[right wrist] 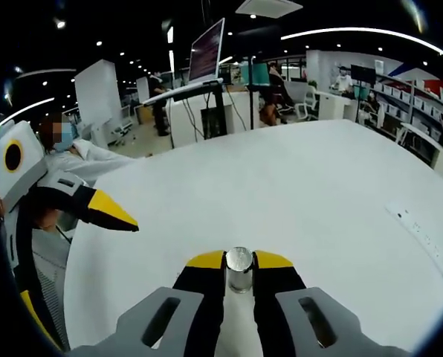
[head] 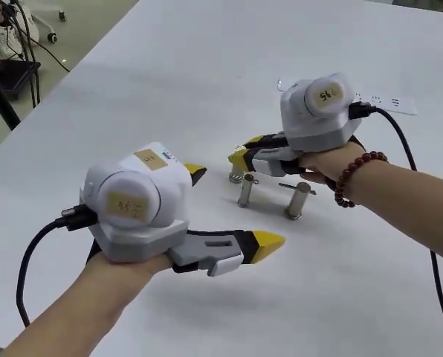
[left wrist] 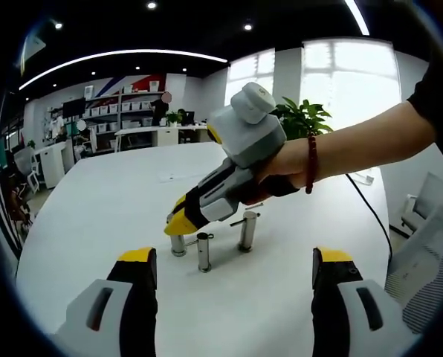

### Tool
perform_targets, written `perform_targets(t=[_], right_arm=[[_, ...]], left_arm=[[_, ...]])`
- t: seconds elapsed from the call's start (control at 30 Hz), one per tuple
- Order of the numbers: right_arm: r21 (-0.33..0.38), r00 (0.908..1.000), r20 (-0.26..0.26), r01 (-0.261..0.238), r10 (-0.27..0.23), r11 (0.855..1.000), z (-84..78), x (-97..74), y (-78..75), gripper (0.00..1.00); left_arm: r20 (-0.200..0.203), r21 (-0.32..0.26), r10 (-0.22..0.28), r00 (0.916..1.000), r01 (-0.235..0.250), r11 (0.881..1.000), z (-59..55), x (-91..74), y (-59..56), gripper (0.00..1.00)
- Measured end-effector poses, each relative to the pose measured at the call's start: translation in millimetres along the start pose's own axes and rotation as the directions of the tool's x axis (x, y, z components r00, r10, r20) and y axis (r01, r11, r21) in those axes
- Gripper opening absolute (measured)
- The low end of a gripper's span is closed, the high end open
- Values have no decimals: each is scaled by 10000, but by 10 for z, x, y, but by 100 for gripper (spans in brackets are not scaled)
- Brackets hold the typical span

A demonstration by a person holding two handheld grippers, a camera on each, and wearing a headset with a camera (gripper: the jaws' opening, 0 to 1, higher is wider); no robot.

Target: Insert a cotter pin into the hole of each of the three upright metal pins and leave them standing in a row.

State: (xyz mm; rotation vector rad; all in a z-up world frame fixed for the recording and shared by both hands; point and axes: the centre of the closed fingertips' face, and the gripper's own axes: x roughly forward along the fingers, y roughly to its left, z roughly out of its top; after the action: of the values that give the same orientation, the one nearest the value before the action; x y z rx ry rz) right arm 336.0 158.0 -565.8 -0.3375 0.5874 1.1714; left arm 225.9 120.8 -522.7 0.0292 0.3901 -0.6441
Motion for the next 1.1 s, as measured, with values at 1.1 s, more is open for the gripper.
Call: perform_targets(t=[1.1], right_arm=[[831, 9883, -363, 1506, -1480, 9851, -493, -811, -453, 8]], left_arm=[[-331, 62, -423, 9986, 425, 9991, -60, 34, -126, 99]])
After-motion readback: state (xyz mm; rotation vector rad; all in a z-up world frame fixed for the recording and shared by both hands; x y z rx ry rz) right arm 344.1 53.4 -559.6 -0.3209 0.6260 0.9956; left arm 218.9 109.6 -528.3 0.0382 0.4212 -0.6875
